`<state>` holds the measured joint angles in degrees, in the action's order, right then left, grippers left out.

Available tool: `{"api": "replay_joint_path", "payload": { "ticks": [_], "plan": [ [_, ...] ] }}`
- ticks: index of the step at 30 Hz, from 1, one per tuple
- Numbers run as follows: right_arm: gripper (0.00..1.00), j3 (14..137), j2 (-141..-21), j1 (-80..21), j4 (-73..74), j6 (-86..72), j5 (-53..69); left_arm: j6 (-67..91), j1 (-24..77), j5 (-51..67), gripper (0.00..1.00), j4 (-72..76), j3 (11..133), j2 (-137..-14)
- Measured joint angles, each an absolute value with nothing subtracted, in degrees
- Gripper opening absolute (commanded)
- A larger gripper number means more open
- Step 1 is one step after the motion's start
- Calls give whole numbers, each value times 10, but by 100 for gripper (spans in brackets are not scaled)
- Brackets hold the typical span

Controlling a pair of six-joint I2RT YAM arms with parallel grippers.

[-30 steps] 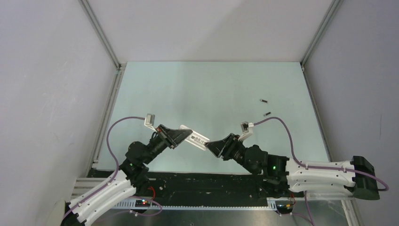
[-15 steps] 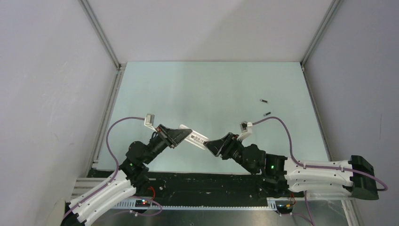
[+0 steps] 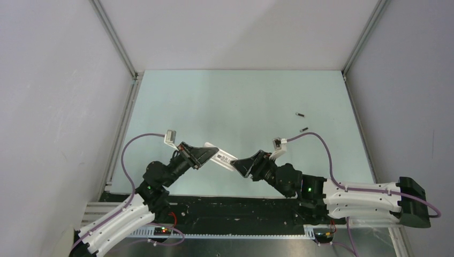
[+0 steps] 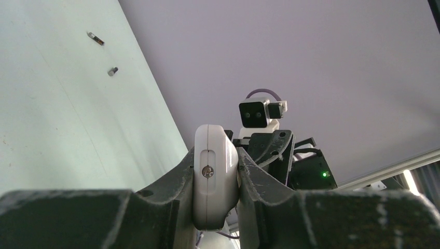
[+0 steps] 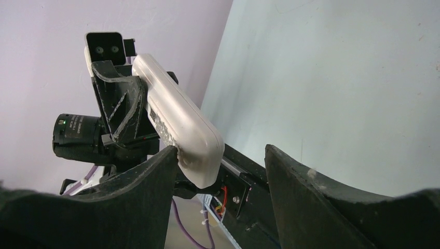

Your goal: Load the batteries into the remote control

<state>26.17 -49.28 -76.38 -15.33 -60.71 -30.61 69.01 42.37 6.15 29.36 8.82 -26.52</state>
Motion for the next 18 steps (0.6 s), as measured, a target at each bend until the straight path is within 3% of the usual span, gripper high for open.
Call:
{"api": "replay_joint_path", "payload": {
  "ticks": [8, 18],
  "plan": [
    [67, 262, -479, -766, -152, -604, -309, 689, 424, 51, 0, 292, 77, -261],
    [58, 262, -462, -769, -137, -630, -326, 680, 424, 18, 0, 289, 72, -239]
  ]
}}
